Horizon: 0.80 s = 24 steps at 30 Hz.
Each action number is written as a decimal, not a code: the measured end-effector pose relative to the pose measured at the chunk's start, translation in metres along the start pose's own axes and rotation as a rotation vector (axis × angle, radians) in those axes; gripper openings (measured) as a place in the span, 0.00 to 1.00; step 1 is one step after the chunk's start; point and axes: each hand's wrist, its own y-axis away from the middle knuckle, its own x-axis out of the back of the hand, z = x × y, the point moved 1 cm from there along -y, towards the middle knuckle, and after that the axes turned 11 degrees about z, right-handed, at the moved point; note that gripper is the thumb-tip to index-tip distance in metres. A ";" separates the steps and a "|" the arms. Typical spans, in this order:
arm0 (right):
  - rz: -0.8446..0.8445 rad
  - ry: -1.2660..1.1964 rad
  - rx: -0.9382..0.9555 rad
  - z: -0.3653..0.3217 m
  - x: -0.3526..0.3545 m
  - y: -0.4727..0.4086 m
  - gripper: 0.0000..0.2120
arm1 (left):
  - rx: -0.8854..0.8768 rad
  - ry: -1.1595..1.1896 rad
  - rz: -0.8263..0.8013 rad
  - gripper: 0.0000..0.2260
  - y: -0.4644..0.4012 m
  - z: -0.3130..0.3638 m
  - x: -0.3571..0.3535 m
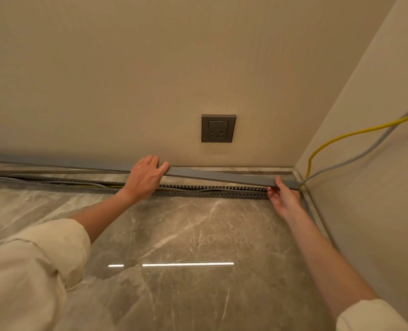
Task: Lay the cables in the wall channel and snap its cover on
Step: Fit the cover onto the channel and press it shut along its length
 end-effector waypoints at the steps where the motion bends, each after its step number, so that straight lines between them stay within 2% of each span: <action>1: -0.002 -0.003 -0.010 0.001 0.002 0.000 0.11 | 0.000 -0.002 -0.010 0.05 0.001 -0.001 0.000; 4: 0.023 -0.001 -0.001 0.001 0.007 -0.003 0.06 | 0.030 0.018 -0.062 0.09 0.010 0.001 -0.005; 7: 0.065 0.008 0.031 -0.004 0.014 -0.011 0.08 | 0.066 0.042 -0.173 0.08 0.023 0.007 -0.015; 9: 0.068 0.039 0.039 -0.009 0.018 -0.017 0.10 | 0.060 0.062 -0.181 0.08 0.026 0.011 -0.022; 10: 0.068 0.053 0.039 -0.011 0.020 -0.019 0.11 | 0.059 0.080 -0.169 0.10 0.026 0.013 -0.024; 12: 0.074 0.076 0.041 -0.013 0.023 -0.023 0.11 | 0.061 0.108 -0.157 0.20 0.023 0.018 -0.025; 15: 0.079 0.220 0.081 -0.013 0.030 -0.028 0.06 | 0.031 0.125 -0.143 0.29 0.016 0.034 -0.025; 17: 0.094 0.355 0.132 -0.011 0.035 -0.031 0.04 | -0.013 0.175 -0.140 0.29 0.006 0.053 -0.026; 24: 0.074 0.561 0.263 -0.004 0.044 -0.039 0.10 | -0.122 0.494 -0.166 0.20 -0.048 0.141 -0.024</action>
